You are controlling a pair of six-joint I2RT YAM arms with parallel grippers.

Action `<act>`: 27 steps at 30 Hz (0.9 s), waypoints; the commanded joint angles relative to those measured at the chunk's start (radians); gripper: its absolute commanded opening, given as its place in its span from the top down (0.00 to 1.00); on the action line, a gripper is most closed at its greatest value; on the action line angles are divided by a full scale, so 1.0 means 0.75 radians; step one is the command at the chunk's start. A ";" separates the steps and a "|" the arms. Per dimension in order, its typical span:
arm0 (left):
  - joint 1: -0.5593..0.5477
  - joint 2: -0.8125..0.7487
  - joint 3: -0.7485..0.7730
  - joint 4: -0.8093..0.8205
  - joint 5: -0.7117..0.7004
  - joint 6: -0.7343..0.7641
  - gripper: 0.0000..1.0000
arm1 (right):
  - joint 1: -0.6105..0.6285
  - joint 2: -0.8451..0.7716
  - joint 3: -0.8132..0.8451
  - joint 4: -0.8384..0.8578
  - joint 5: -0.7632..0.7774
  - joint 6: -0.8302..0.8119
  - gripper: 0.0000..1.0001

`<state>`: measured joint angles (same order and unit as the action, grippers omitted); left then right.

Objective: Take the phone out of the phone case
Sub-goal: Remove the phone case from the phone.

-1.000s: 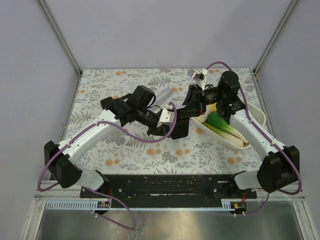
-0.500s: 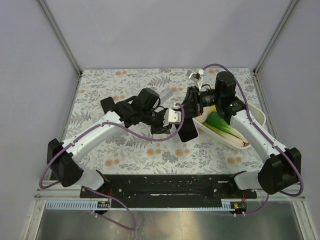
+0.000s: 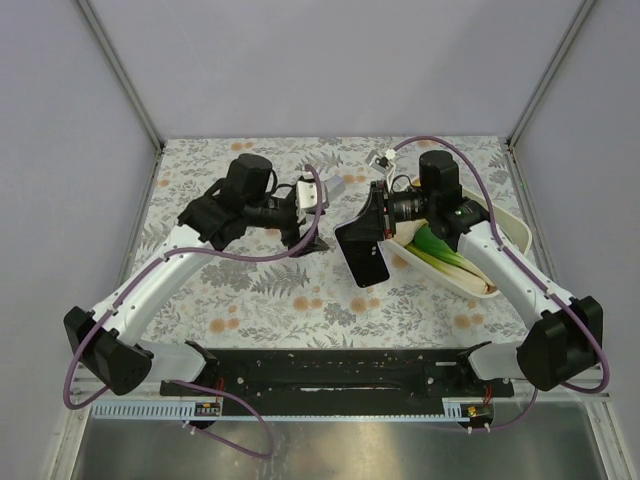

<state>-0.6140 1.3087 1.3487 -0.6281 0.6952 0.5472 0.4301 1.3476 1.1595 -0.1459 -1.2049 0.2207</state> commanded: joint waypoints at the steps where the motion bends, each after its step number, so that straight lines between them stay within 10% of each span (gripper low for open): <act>1: 0.017 -0.029 0.051 0.101 0.145 -0.167 0.16 | 0.009 -0.079 0.051 -0.008 0.109 -0.065 1.00; 17: 0.019 0.041 -0.168 0.796 0.386 -0.932 0.14 | 0.009 -0.134 0.033 0.285 0.185 0.135 1.00; 27: 0.019 0.098 -0.211 0.946 0.460 -1.075 0.44 | 0.009 -0.130 0.039 0.317 0.187 0.170 1.00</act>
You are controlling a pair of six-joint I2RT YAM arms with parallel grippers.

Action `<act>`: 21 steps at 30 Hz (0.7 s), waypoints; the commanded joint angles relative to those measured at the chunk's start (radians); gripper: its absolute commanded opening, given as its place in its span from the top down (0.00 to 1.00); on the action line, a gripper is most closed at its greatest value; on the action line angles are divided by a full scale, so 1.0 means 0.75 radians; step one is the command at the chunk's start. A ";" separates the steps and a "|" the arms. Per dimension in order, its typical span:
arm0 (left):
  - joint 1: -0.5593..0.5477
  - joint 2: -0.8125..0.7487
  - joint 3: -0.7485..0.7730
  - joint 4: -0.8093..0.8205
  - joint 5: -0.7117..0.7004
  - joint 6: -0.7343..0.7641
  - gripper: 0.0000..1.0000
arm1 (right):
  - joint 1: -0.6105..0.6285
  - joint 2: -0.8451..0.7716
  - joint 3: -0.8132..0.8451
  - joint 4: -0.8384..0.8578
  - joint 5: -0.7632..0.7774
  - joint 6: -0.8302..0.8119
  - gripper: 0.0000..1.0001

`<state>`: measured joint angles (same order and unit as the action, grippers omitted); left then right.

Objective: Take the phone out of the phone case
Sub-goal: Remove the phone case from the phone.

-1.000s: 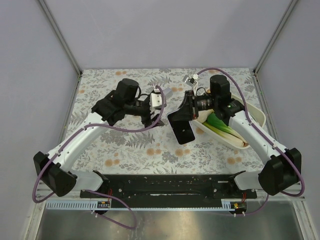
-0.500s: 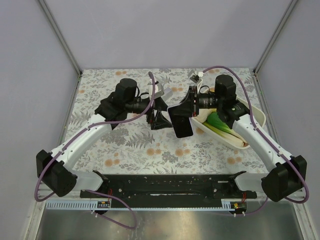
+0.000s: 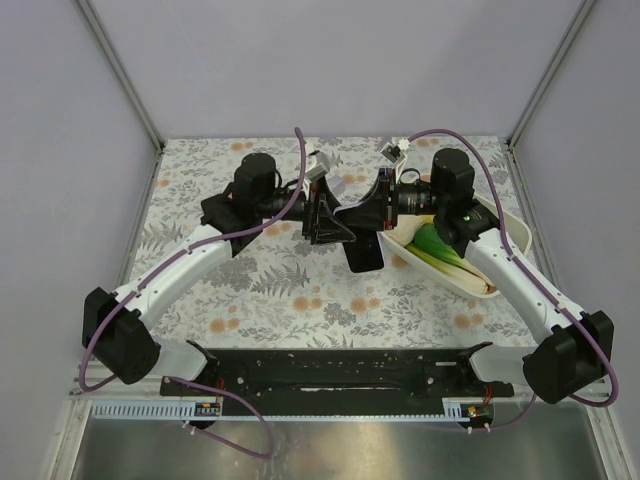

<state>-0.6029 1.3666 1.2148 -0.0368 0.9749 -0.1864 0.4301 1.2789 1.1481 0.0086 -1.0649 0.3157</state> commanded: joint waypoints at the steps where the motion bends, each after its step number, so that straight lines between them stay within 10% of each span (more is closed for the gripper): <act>1: 0.002 0.025 -0.049 0.182 0.091 -0.115 0.48 | 0.007 -0.038 0.058 0.111 0.002 0.041 1.00; 8: 0.002 0.045 -0.065 0.239 0.128 -0.163 0.70 | 0.007 -0.030 0.067 0.117 0.000 0.056 1.00; 12: 0.002 0.051 -0.061 0.278 0.148 -0.203 1.00 | 0.005 -0.030 0.040 0.138 0.004 0.058 1.00; 18: 0.002 0.047 -0.057 0.303 0.156 -0.220 1.00 | 0.003 -0.042 0.022 0.126 0.015 0.045 0.93; 21: 0.002 0.041 -0.059 0.307 0.154 -0.224 1.00 | 0.001 -0.044 0.030 0.089 0.027 0.025 0.75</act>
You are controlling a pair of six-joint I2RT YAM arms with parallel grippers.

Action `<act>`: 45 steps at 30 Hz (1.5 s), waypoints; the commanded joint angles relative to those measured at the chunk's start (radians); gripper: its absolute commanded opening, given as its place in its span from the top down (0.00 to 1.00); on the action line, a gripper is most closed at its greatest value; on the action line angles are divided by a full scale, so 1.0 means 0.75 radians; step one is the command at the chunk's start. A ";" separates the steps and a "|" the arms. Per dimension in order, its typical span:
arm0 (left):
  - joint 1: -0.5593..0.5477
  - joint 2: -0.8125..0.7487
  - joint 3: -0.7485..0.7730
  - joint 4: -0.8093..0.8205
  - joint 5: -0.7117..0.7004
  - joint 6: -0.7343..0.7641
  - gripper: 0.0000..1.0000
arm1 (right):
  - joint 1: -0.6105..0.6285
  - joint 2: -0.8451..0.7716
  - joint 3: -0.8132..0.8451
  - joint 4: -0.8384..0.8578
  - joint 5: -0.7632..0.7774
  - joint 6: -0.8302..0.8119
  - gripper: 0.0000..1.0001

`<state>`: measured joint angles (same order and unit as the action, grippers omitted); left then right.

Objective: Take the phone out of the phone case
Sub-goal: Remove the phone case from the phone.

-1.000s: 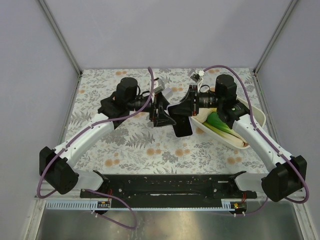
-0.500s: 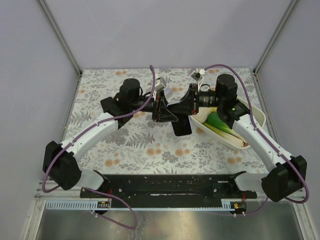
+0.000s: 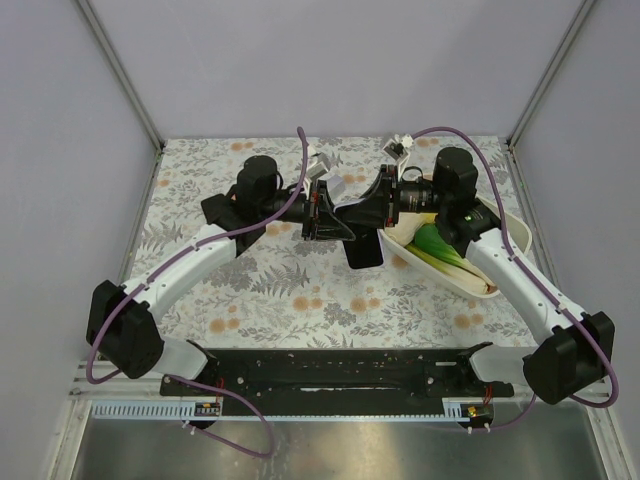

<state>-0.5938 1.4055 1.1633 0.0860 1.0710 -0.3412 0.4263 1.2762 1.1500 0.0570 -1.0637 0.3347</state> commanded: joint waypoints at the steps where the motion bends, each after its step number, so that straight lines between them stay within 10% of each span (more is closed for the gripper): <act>1: -0.010 -0.015 0.009 0.145 0.028 -0.015 1.00 | 0.006 -0.041 0.029 0.012 0.030 -0.007 0.68; 6: -0.006 -0.045 0.016 0.074 -0.002 0.056 1.00 | -0.008 -0.051 0.031 -0.025 0.066 -0.023 0.32; 13: 0.045 -0.082 0.030 -0.037 -0.023 0.148 1.00 | -0.088 -0.100 0.040 -0.068 0.083 -0.035 0.22; 32: 0.164 -0.158 0.144 -0.113 0.190 0.187 1.00 | -0.118 -0.119 0.046 -0.871 -0.036 -0.814 0.22; 45: 0.166 -0.129 0.183 -0.180 0.233 0.197 1.00 | -0.043 -0.080 0.074 -0.978 -0.097 -0.992 0.43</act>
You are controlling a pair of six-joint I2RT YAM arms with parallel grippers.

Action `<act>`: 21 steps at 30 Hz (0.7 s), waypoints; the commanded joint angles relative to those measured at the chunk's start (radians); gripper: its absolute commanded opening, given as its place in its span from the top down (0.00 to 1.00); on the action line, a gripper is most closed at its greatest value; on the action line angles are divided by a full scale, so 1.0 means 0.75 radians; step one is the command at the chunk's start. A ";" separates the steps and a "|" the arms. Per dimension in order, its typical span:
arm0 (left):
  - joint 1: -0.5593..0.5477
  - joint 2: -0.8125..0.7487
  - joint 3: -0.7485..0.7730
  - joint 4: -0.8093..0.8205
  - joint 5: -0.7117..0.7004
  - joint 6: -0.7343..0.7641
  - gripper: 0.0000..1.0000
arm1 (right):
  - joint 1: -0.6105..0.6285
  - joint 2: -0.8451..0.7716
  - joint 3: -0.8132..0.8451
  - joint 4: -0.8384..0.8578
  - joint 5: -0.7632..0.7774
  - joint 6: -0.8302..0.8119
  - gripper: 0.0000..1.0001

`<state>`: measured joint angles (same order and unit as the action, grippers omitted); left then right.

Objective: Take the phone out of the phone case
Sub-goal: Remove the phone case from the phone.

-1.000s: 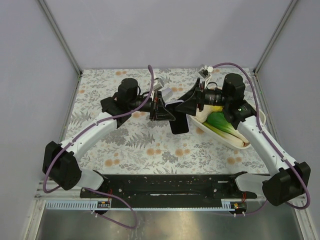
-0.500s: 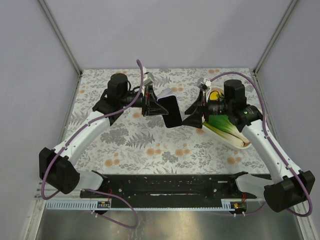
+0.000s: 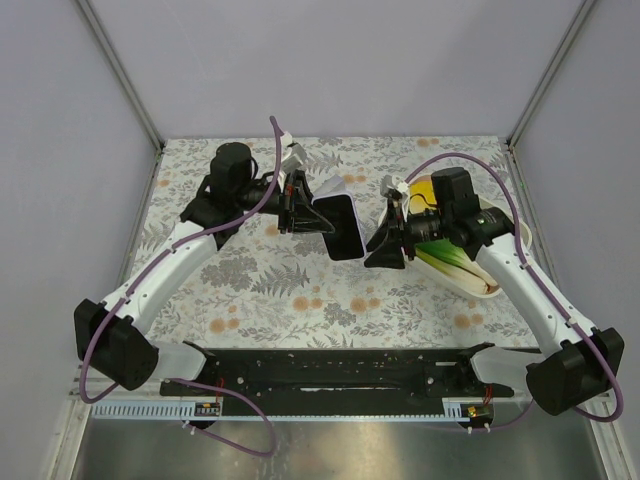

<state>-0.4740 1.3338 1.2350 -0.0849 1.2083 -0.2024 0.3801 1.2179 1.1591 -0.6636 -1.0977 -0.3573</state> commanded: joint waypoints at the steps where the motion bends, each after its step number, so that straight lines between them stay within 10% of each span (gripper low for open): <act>1: 0.008 -0.034 0.088 0.050 0.036 0.016 1.00 | 0.023 -0.004 0.060 -0.015 -0.056 -0.068 0.43; 21: -0.004 -0.034 0.069 0.050 0.011 0.031 1.00 | 0.068 0.025 0.031 0.142 -0.046 0.065 0.62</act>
<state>-0.4740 1.3346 1.2415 -0.1120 1.1995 -0.1886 0.4156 1.2320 1.1610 -0.5991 -1.1130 -0.3241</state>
